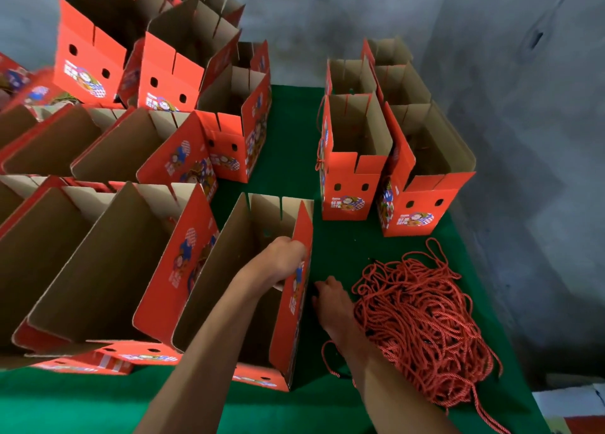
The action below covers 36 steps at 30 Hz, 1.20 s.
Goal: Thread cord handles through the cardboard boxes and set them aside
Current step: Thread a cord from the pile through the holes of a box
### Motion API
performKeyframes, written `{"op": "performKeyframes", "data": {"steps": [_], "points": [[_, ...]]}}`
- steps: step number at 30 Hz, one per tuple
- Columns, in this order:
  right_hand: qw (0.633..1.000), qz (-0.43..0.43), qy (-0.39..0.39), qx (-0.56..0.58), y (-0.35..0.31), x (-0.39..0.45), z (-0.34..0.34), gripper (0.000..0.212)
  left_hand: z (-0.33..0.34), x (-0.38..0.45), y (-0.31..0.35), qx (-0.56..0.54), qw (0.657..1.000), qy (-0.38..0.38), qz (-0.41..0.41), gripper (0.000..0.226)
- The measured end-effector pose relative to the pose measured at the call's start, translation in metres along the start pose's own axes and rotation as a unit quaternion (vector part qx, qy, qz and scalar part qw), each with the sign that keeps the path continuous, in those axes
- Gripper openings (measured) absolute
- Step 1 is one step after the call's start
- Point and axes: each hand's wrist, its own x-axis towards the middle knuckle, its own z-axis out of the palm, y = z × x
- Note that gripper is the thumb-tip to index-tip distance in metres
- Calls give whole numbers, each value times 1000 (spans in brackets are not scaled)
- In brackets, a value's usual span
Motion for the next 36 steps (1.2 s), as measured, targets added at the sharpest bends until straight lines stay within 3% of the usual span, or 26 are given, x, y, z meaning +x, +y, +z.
{"op": "performKeyframes", "data": {"steps": [4, 7, 9, 11, 14, 18, 23, 30, 33, 36], "points": [[999, -12, 39, -34, -5, 7, 3, 26, -6, 1, -6, -35, 999, -2, -23, 40], [999, -18, 34, -36, -8, 4, 5, 26, -11, 2, -10, -71, 997, -13, -42, 36], [999, 7, 30, 11, -7, 0, 6, 22, -13, 2, -13, -87, 995, -19, -42, 34], [987, 63, 39, 145, -5, -5, 1, 14, -15, 1, -15, -93, 995, -26, -39, 37], [908, 80, 88, 401, -3, -16, -16, 10, -18, 3, -18, -96, 994, -39, -35, 38], [815, -6, 114, 568, -7, -30, -44, 11, -22, 11, -24, -98, 994, -33, -25, 40], [843, -54, 129, 520, -14, -32, -60, 16, -25, 17, -30, -94, 995, -30, -12, 45], [868, -6, 110, 484, -20, -28, -63, 18, -19, 13, -30, -97, 994, -43, -8, 61], [873, 2, 93, 479, -20, -32, -63, 20, -11, 8, -27, -121, 991, -59, 9, 78], [866, 6, 85, 493, -21, -35, -68, 22, -9, 6, -25, -143, 987, -70, 16, 79]]}}
